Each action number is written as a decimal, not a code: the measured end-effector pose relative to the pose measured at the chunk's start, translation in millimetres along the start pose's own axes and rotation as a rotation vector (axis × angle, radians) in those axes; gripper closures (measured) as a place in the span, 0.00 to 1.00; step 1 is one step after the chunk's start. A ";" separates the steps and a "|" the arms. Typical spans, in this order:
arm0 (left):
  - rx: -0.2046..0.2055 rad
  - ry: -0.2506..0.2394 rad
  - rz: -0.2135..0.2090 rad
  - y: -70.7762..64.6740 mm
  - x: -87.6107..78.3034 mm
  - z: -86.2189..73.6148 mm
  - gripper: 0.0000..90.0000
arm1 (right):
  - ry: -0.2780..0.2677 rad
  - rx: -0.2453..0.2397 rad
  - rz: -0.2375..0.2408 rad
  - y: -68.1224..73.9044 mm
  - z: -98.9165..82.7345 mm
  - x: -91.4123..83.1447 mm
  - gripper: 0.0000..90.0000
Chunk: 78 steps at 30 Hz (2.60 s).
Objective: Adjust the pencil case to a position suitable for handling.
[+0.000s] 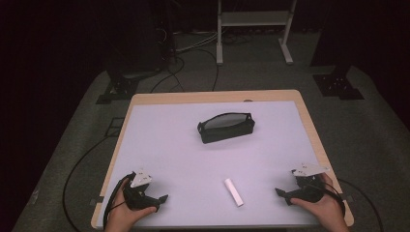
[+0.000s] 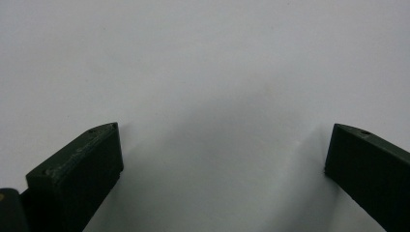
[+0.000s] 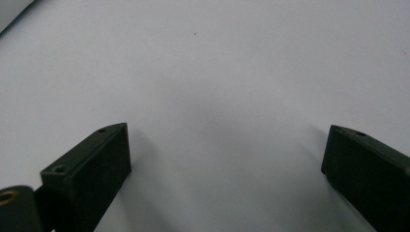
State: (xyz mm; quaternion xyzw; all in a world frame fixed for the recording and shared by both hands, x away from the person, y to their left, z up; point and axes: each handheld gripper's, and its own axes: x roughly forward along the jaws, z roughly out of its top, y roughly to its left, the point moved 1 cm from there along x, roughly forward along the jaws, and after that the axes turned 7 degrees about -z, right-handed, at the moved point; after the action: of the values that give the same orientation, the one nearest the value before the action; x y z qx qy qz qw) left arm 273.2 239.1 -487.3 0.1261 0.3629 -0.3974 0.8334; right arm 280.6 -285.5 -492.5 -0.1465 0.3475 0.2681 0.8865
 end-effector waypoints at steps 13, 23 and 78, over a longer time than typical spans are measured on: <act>0.005 -0.002 0.004 -0.5 0.0 -0.4 0.00 | -0.009 0.028 -0.028 1.1 -0.3 -2.1 0.11; 0.004 -0.003 0.003 -0.4 0.0 -0.5 0.00 | -0.047 0.052 -0.042 -2.9 7.6 -6.5 0.34; 0.003 -0.002 0.002 -0.3 0.0 -0.4 0.00 | -0.206 -0.070 0.048 -17.6 99.6 -0.4 0.38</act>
State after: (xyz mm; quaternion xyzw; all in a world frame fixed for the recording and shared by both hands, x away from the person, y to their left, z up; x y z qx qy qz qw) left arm 272.7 239.0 -487.6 0.1274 0.3612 -0.3971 0.8340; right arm 344.1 -255.6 -419.7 -0.1404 0.2483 0.3148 0.9053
